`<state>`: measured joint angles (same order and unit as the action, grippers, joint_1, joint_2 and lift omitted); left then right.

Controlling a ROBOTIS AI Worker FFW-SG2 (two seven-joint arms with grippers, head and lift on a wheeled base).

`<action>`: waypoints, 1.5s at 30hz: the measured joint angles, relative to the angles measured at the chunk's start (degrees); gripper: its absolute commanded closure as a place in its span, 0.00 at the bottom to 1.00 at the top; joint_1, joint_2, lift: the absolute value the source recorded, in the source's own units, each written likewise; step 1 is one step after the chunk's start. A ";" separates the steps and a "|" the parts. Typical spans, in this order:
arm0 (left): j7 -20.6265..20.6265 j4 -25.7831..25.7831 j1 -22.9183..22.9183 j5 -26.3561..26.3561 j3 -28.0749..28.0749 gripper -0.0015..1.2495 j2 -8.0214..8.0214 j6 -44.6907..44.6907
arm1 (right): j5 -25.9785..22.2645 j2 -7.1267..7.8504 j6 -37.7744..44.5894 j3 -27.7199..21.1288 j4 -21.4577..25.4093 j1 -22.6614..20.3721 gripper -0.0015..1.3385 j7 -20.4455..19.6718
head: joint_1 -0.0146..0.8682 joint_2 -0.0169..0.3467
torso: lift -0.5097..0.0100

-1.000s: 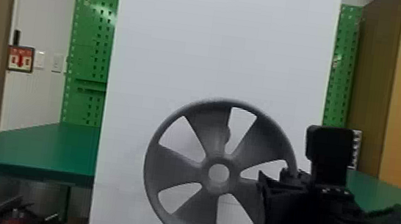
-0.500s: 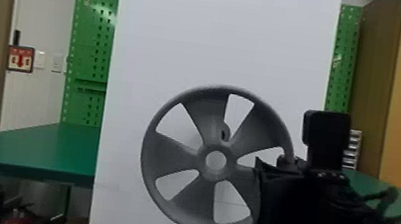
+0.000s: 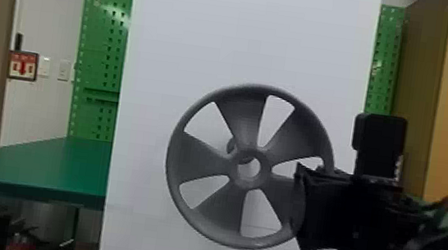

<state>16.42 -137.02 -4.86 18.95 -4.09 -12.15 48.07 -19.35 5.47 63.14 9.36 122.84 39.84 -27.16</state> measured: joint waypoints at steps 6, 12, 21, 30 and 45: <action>-0.08 0.00 -0.10 -0.04 0.20 0.17 -0.18 0.16 | -3.68 -0.10 0.50 -1.21 -1.83 1.45 0.94 0.00 | 0.05 0.13 | 0.03; -0.16 0.00 -0.27 -0.04 0.42 0.17 -0.39 0.25 | -6.80 -0.52 1.03 -1.91 -3.28 2.66 0.94 0.00 | 0.05 0.13 | 0.03; -0.25 0.00 -0.43 0.00 0.57 0.17 -0.60 0.34 | -7.82 -1.34 1.56 -1.70 -4.66 4.21 0.93 -0.04 | 0.05 0.13 | 0.03; -0.36 0.00 -0.66 0.03 0.82 0.17 -0.76 0.42 | -7.67 -1.55 1.63 -1.57 -5.36 5.00 0.93 -0.34 | 0.05 0.13 | 0.03; -0.51 0.00 -0.75 0.04 1.05 0.17 -0.85 0.45 | -6.73 -1.26 1.63 -1.62 -5.41 5.60 0.93 -1.72 | 0.05 0.13 | 0.03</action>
<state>15.91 -137.02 -5.62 18.98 -3.04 -13.01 48.53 -26.08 4.21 64.78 7.73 117.42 45.44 -28.88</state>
